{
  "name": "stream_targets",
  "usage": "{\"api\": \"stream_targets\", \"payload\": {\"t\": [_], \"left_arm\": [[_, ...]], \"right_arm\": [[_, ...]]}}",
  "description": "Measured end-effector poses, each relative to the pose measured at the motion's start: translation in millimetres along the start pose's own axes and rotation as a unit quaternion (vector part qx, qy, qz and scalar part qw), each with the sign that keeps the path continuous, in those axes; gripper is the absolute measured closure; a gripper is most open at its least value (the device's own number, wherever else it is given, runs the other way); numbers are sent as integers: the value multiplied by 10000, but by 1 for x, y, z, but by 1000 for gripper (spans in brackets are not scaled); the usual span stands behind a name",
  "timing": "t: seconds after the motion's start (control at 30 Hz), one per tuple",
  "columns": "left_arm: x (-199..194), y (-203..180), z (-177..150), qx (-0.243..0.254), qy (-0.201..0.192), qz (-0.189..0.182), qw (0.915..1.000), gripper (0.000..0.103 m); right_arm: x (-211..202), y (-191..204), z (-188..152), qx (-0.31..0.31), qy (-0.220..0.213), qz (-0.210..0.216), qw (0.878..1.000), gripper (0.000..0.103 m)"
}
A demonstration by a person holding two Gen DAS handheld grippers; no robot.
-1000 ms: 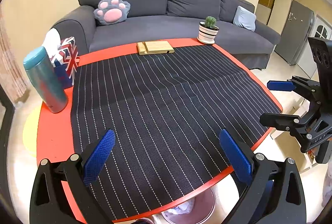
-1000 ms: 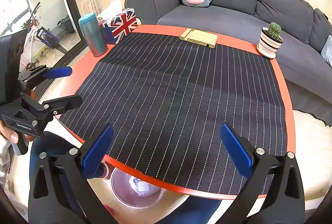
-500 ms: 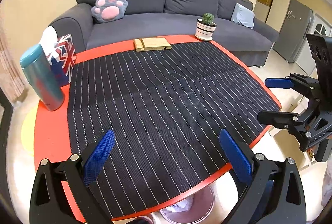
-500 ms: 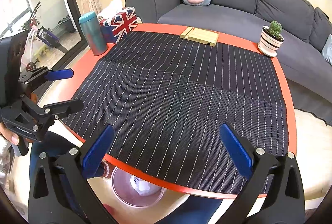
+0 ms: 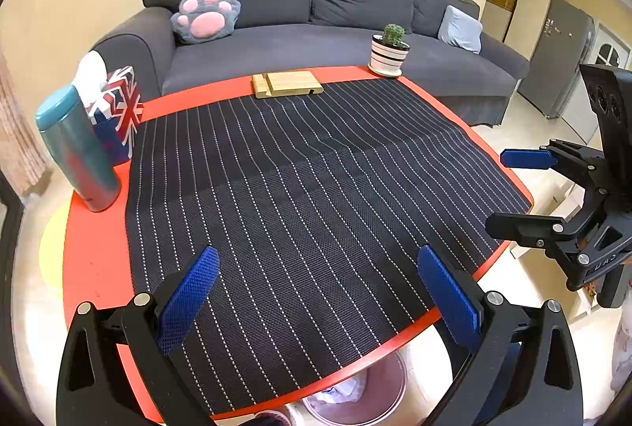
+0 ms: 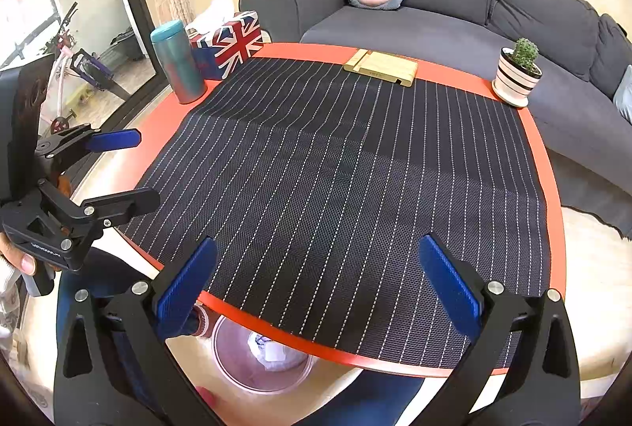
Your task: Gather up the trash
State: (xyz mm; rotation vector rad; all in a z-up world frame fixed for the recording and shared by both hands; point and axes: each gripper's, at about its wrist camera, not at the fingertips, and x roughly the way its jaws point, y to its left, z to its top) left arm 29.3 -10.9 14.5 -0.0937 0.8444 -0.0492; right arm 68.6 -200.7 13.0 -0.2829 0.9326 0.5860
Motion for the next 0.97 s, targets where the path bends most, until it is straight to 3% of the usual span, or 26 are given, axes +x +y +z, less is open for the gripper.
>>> {"api": "stream_targets", "payload": {"t": [0.5, 0.97], "left_arm": [[-2, -3, 1, 21, 16, -58, 10000, 6], [0, 1, 3, 8, 68, 154, 9999, 6]], "right_arm": [[1, 1, -2, 3, 19, 8, 10000, 3], [1, 1, -2, -1, 31, 13, 10000, 3]]}}
